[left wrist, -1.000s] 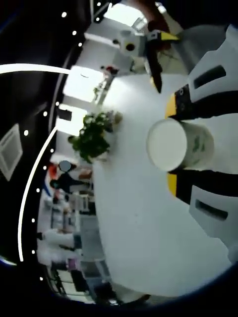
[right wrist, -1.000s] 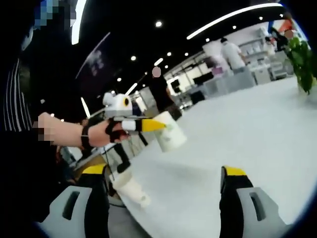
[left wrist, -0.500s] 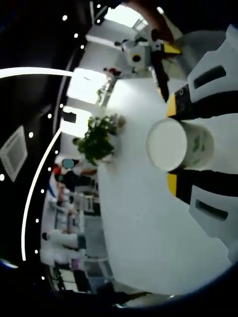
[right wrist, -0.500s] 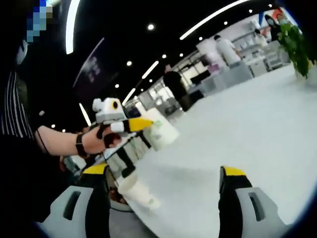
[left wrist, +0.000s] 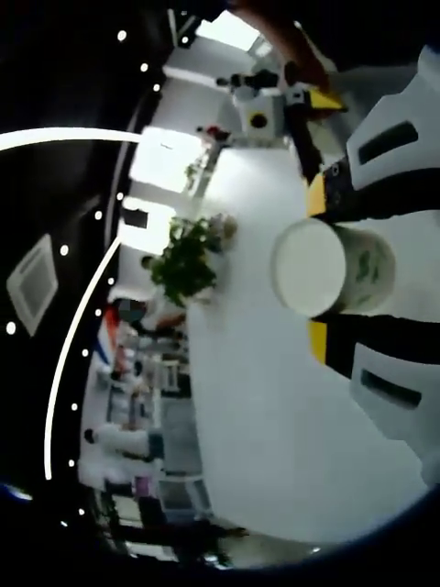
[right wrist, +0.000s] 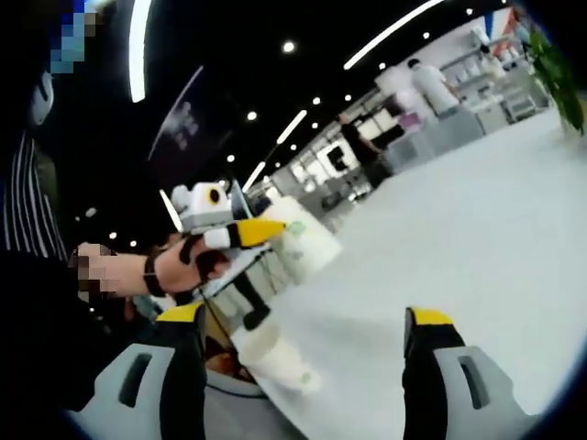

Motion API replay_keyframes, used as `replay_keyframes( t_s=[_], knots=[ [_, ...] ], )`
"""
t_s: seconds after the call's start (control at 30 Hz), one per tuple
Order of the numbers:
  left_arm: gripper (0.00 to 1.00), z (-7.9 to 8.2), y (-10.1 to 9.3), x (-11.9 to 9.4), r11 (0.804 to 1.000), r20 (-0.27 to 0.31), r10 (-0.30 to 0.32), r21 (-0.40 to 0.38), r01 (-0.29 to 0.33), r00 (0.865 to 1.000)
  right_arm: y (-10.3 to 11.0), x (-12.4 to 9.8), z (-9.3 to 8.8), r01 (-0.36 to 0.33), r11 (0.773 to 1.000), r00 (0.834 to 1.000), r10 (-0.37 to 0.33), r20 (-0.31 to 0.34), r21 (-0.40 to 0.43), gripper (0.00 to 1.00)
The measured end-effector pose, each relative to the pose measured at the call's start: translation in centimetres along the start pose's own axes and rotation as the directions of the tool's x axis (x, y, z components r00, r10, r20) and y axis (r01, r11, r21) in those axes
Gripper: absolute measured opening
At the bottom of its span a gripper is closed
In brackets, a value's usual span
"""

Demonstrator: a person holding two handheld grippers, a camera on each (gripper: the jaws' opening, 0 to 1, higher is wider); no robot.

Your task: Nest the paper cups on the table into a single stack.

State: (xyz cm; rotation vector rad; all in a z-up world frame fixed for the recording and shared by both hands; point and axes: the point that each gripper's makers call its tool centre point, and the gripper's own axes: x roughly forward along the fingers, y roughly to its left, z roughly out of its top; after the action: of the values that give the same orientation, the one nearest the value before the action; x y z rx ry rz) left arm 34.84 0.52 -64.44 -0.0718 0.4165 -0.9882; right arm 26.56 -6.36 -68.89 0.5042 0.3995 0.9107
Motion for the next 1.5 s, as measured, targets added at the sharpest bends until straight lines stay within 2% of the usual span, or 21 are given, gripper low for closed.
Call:
replay_keyframes(
  t_s=[0.23,0.53,0.67,0.77,0.97,1.03,1.1,1.3,1.4,1.5],
  knots=[
    [0.37,-0.5,-1.3,-0.2,1.000,-0.018,-0.028,0.007,0.028,0.999,1.0,1.1,0.1,-0.053,0.998,0.998,0.052,0.024,0.044,0.84],
    [0.37,-1.2,-2.8,-0.6,0.999,-0.029,-0.050,-0.005,0.050,0.998,2.3,2.0,-0.1,-0.107,0.992,0.994,0.106,0.024,0.064,0.84],
    [0.37,-1.1,-3.6,-0.5,0.998,-0.025,-0.066,-0.007,0.065,0.998,3.0,2.3,-0.6,-0.142,0.987,0.990,0.142,0.009,0.080,0.79],
    [0.37,-1.3,-3.8,-0.5,0.998,-0.034,-0.066,-0.003,0.066,0.997,3.6,2.5,-0.7,-0.166,0.982,0.986,0.166,0.006,0.084,0.75],
    [0.37,-1.5,-4.4,-0.6,0.996,-0.020,-0.081,-0.032,0.080,0.997,4.2,2.7,-0.8,-0.193,0.976,0.981,0.194,0.007,0.102,0.72],
    [0.37,-1.9,-4.4,-0.7,0.997,-0.037,-0.078,-0.014,0.077,0.996,4.3,2.9,-0.9,-0.201,0.974,0.980,0.200,0.013,0.107,0.71],
    [0.37,-1.9,-4.5,-0.7,0.996,-0.027,-0.084,-0.015,0.084,0.996,4.4,3.0,-0.9,-0.210,0.971,0.978,0.209,0.020,0.115,0.70],
    [0.37,-1.7,-4.8,-0.8,0.995,-0.017,-0.094,-0.032,0.093,0.995,5.2,3.0,-0.6,-0.246,0.963,0.969,0.244,0.033,0.114,0.60],
    [0.37,-1.7,-4.7,-0.9,0.995,-0.017,-0.093,-0.036,0.092,0.996,5.1,3.0,0.0,-0.258,0.954,0.966,0.249,0.071,0.151,0.61],
    [0.37,-1.6,-4.7,-1.0,0.995,-0.012,-0.095,-0.043,0.095,0.995,5.0,2.9,0.4,-0.261,0.953,0.964,0.251,0.087,0.152,0.58]
  ],
)
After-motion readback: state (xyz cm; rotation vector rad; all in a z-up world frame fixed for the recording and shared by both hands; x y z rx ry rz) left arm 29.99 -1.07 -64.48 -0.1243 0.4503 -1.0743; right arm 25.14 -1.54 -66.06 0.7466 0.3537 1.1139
